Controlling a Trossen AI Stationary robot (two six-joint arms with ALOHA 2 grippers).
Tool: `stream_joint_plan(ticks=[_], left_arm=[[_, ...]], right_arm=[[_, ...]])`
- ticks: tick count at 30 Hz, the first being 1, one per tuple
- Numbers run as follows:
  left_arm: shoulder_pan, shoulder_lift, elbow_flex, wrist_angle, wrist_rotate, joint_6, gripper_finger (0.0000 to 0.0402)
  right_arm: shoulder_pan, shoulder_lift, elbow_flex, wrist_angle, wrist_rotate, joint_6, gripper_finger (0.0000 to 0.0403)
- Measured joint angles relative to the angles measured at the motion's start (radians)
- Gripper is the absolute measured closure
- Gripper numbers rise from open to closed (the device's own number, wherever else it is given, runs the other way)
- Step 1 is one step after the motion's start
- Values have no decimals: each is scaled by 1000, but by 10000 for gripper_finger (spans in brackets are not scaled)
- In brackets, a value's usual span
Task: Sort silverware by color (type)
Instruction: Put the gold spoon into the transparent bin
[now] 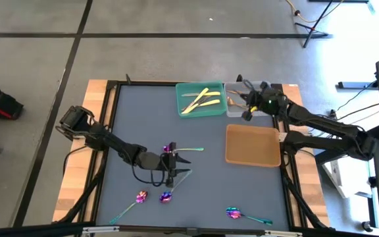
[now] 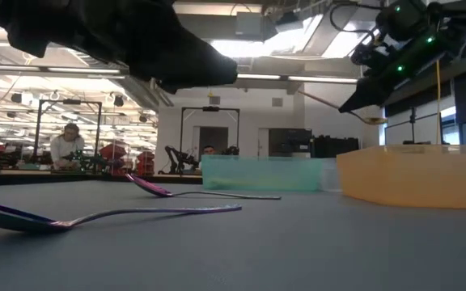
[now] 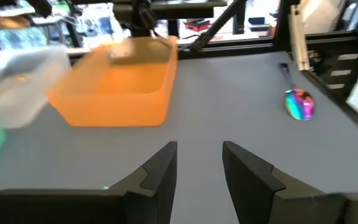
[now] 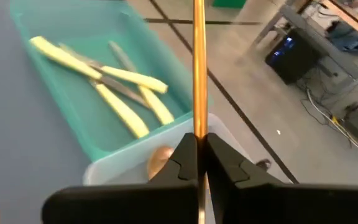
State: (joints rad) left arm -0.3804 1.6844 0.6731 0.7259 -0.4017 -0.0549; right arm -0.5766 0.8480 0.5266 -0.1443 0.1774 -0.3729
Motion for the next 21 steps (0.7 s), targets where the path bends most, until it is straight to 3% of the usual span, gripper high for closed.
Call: stream_joint_plan(ticks=[5,10,21], left_arm=[[31,0,0,16,-4,112,278],[71,0,0,9,-7,105,278],[86,0,1,0,-6,102,278]], right_arm=[[-122,6,0,42,-100,-12,400],[-203,58,0,107,-174,-32,400],[-330,359,0,295,-196,-47,400]])
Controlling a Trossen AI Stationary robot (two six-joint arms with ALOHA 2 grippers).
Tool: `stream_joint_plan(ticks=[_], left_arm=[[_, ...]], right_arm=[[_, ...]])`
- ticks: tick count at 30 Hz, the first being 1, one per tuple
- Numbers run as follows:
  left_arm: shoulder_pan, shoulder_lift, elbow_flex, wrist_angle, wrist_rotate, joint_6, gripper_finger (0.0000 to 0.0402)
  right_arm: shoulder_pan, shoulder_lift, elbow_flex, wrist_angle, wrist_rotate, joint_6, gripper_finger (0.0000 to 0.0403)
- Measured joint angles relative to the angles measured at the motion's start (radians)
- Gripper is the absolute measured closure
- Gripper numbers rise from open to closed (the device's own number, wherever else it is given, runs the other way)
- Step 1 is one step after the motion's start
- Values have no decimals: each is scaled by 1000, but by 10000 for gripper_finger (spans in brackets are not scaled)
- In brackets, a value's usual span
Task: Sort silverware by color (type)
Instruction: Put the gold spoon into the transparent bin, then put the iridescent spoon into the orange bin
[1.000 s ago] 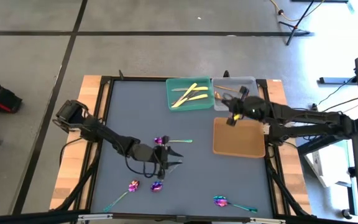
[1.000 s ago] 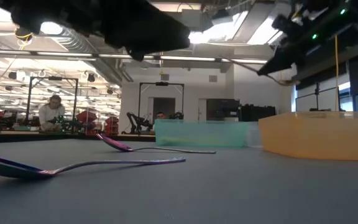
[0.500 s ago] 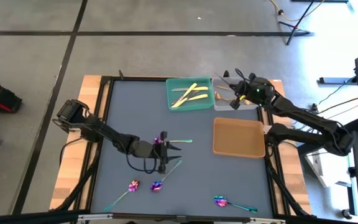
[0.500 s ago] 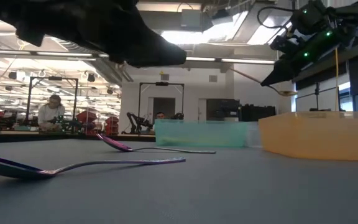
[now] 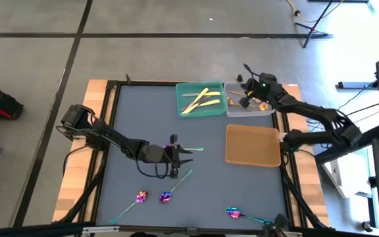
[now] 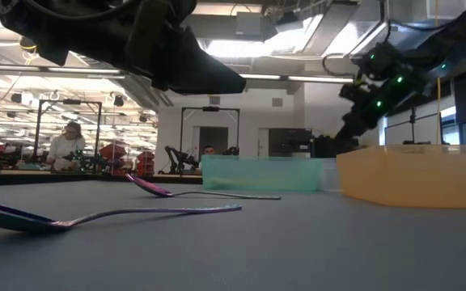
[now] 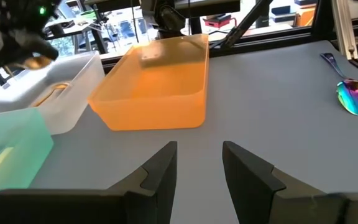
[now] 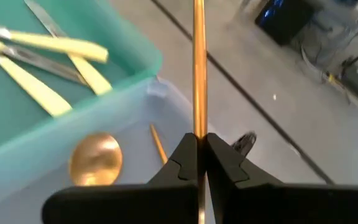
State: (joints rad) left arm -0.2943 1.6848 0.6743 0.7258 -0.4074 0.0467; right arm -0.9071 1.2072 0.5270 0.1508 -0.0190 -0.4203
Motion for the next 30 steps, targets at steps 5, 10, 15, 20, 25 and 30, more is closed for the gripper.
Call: stream_joint_plan(ticks=[5,10,15,20,25,30], left_arm=[[0,0,0,0,1,-1,278],[0,1,0,0,2,-1,278],[0,1,0,1,1,-1,278],[0,1,0,1,2,-19,278],[0,1,0,1,7,-19,278],[0,1,0,1,7,-21,278]], right_arm=[[4,89,0,39,0,-3,400],[3,106,0,28,4,9,400],[3,106,0,30,47,74,394],[3,106,0,29,63,97,328],[4,95,0,31,102,100,246],[32,24,0,28,28,109,204]])
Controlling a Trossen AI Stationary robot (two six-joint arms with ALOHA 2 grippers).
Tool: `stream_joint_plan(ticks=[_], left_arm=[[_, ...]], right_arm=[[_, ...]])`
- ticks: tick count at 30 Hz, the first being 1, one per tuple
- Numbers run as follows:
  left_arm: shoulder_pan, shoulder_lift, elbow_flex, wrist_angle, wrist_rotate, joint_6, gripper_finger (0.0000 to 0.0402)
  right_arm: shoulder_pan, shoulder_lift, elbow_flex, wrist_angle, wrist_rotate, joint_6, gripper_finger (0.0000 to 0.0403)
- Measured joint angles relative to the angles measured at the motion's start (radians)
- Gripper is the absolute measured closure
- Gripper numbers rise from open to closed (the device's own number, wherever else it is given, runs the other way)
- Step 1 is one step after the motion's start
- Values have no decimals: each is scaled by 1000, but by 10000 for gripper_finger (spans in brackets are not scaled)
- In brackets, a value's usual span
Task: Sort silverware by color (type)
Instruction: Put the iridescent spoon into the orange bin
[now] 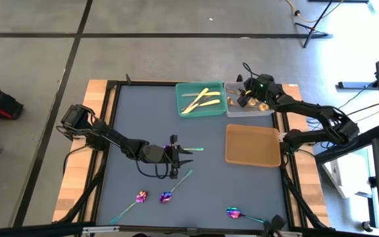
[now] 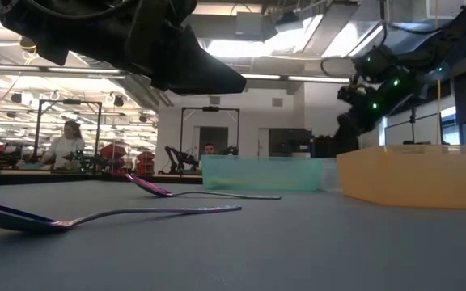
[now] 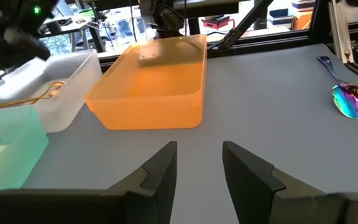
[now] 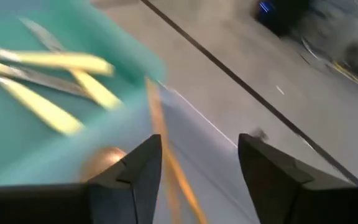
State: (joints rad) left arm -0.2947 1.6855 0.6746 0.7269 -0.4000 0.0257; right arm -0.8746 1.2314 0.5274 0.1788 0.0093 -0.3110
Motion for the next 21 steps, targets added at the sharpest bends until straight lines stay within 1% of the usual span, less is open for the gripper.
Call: stream_joint_plan(ticks=[4,8,12,16,18,21], left_arm=[[-1,0,0,0,-20,-17,278],[0,0,0,0,-60,-23,278],[0,0,0,0,-62,-48,278],[-3,-19,1,-20,-54,-63,278],[-3,-49,1,-70,-53,-78,278],[-2,-99,1,-183,-59,-133,278]], right_arm=[[93,-83,0,-1,-93,18,197],[241,-119,2,13,-188,20,203],[417,-98,2,72,-193,23,211],[583,-33,2,165,-175,42,219],[651,0,2,204,-158,53,222],[733,67,9,230,-101,69,228]])
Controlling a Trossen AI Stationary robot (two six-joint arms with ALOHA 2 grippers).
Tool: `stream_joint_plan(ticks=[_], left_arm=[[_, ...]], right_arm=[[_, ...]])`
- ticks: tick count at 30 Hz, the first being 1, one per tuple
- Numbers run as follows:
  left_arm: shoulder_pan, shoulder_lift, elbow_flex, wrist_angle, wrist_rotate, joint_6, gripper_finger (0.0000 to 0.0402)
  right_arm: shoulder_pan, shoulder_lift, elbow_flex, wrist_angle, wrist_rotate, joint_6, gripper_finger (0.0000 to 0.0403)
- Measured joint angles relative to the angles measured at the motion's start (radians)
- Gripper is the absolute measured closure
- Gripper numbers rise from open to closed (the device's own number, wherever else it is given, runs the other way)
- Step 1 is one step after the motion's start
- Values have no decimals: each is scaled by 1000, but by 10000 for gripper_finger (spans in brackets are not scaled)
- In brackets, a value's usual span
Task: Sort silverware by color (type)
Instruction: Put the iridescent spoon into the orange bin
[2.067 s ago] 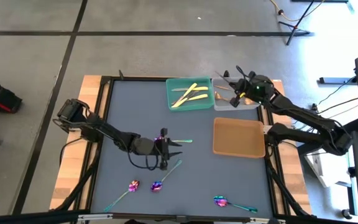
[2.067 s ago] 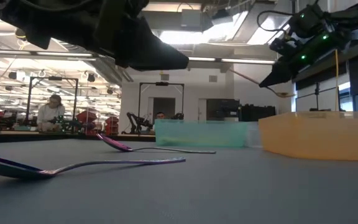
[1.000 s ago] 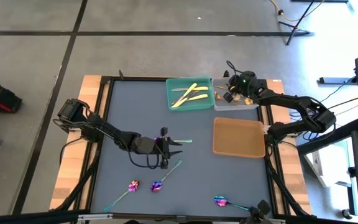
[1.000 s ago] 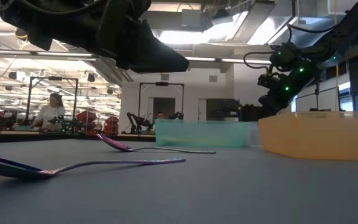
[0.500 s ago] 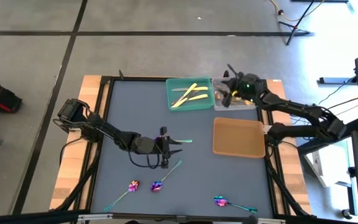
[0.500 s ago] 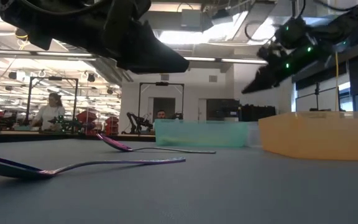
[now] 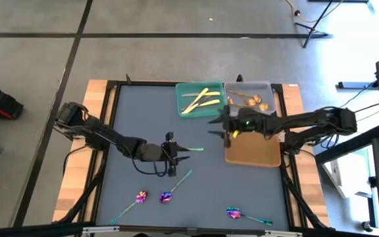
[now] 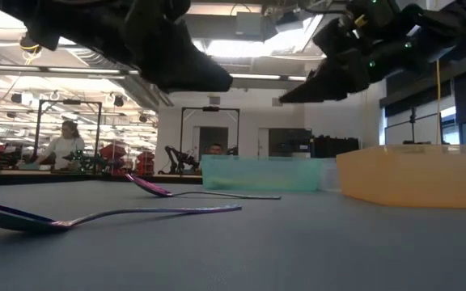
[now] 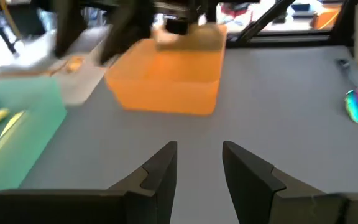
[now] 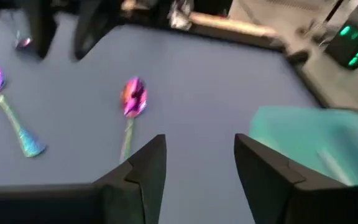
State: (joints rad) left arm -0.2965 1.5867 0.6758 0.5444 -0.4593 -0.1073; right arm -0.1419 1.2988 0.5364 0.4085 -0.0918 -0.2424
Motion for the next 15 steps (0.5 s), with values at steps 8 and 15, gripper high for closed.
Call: stream_joint_plan(ticks=[8,15], left_arm=[[1,-58,-1,-182,-17,-74,278],[-8,-75,-86,-145,41,-98,278]], right_arm=[[123,235,127,0,32,43,233],[176,430,288,-95,32,58,233]])
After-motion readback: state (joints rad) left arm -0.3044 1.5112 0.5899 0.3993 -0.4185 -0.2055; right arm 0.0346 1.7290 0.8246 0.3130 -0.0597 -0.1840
